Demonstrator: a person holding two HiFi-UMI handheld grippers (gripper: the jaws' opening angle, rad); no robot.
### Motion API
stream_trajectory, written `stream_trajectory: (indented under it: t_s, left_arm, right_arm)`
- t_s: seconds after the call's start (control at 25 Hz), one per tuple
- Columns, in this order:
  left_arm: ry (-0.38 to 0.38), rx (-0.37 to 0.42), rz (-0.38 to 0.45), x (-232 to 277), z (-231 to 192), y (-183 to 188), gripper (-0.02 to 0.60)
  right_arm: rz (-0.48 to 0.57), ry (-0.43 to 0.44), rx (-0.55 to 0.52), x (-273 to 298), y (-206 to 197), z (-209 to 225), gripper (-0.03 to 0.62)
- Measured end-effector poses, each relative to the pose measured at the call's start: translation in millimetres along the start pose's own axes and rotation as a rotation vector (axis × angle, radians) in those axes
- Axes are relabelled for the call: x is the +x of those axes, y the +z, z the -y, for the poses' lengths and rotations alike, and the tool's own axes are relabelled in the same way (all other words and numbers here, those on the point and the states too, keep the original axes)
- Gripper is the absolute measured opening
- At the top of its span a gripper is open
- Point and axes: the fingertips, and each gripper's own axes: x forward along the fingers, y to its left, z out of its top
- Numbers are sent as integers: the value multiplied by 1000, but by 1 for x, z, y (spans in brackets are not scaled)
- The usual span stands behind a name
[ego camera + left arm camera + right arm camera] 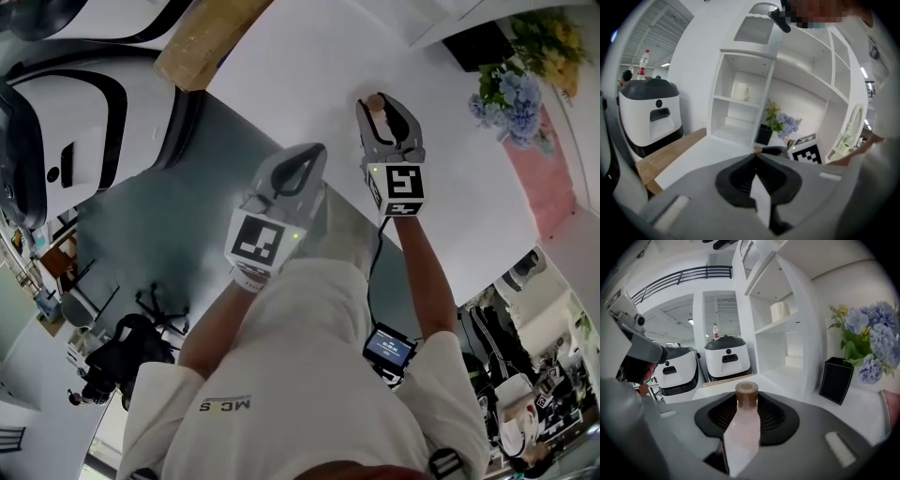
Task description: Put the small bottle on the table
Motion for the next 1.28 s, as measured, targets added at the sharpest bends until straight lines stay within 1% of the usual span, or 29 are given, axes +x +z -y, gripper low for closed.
stream_trajectory:
  t_s: [0.04,0.2,0.32,0.4,0.52,0.64,0.88,1.0,1.16,1.28]
  left_arm:
    - [3,3,-5,0,-2,-2,2]
    - [16,-38,0,2,-9,-3,2]
    - [15,-34,-16,3,-14,-9,2]
    - [11,-47,-19,4,-15,-9,2]
    - [3,-43,-24,6,-13,-14,2]
    - [-9,-59,-29,8,-9,-16,2]
    - [-22,-64,-32,9,-3,-19,2]
    - [-29,-61,-34,7,0,-19,2]
    - [-25,-16,-50,2,-2,-27,2]
    - [-31,-22,-51,1,-2,-23,2]
  right_arm:
    - [-3,6,-4,4,-2,-3,137]
    - [-12,18,-13,16,-9,-7,137]
    - [-18,24,-26,22,-15,-10,137]
    - [-32,26,-34,24,-20,-12,137]
    - [-43,19,-68,25,-25,-15,137]
    - [-36,14,-102,26,-26,-18,138]
    - [-49,8,-65,27,-27,-19,149]
    - [-66,4,-53,28,-29,-19,190]
    - [-73,13,-33,24,-27,-19,190]
    - [-62,11,-37,19,-19,-19,190]
